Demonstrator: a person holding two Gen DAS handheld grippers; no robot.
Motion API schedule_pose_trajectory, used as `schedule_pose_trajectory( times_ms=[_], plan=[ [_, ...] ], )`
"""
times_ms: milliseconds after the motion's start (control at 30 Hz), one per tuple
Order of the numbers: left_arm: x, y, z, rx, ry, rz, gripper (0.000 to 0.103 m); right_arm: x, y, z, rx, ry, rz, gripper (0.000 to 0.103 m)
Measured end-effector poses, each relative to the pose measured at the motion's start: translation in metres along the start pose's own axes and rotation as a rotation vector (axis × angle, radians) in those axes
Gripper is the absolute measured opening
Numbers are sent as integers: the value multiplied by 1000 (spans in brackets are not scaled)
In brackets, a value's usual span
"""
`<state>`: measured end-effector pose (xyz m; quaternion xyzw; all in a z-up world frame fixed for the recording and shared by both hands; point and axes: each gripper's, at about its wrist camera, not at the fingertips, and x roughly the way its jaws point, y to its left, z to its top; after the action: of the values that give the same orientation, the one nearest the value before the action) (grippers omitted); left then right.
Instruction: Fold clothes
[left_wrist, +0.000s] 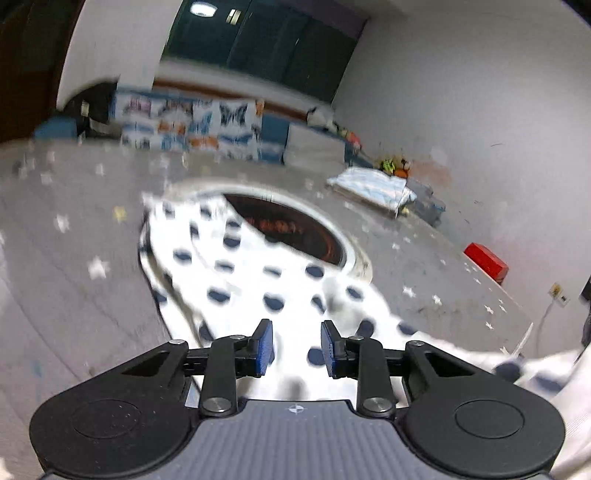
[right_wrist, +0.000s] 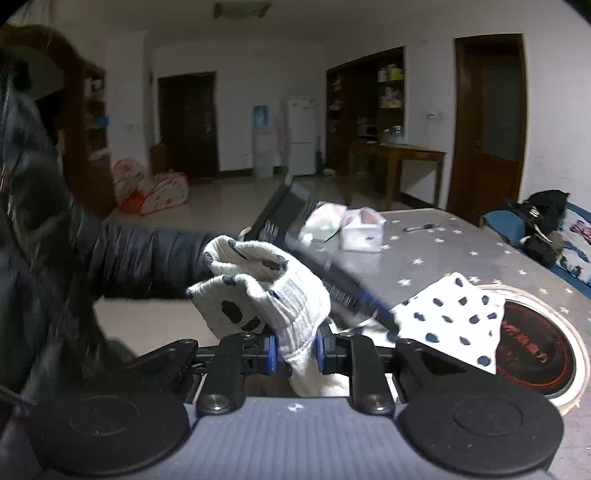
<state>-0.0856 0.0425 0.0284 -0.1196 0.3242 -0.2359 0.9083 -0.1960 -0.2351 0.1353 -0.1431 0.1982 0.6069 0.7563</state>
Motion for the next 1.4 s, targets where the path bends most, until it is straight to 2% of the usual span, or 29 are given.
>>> schedule_pose_trajectory(
  times_ms=[133,267,367,533,633,767,900,967,1067,1133,1267,1300,1333,1400],
  plan=[
    [2,21,-11,-65,30,-24,30,10,-32,21,62,-39,-34,18],
    [-10,33,-17,-112,4,-57,30,25,-68,37,105,-71,-75,18],
    [-13,39,-19,-143,-6,-77,30,49,-106,54,150,-90,-100,18],
    [-18,48,-19,-169,-11,-110,30,100,-170,67,217,-66,-170,18],
    [-18,53,-18,-179,-7,-125,29,134,-208,63,276,-19,-224,18],
    [-19,60,-18,-200,-5,-136,22,174,-258,43,380,29,-283,18],
    [-19,64,-19,-220,-7,-148,20,208,-288,8,481,101,-302,18],
    [-21,63,-20,-224,-9,-147,20,217,-300,-3,517,135,-309,20],
    [-24,62,-21,-231,-9,-146,20,221,-305,-8,518,156,-324,32],
    [-24,62,-21,-236,-9,-144,20,218,-297,-1,455,161,-355,36],
    [-24,63,-24,-255,-14,-140,21,204,-271,25,284,142,-505,41],
    [-24,62,-25,-258,-16,-139,21,203,-265,31,255,128,-515,41],
    [-23,62,-25,-261,-17,-138,21,202,-258,37,226,114,-524,41],
    [-24,62,-26,-263,-21,-138,21,207,-249,45,236,128,-448,39]
  ],
)
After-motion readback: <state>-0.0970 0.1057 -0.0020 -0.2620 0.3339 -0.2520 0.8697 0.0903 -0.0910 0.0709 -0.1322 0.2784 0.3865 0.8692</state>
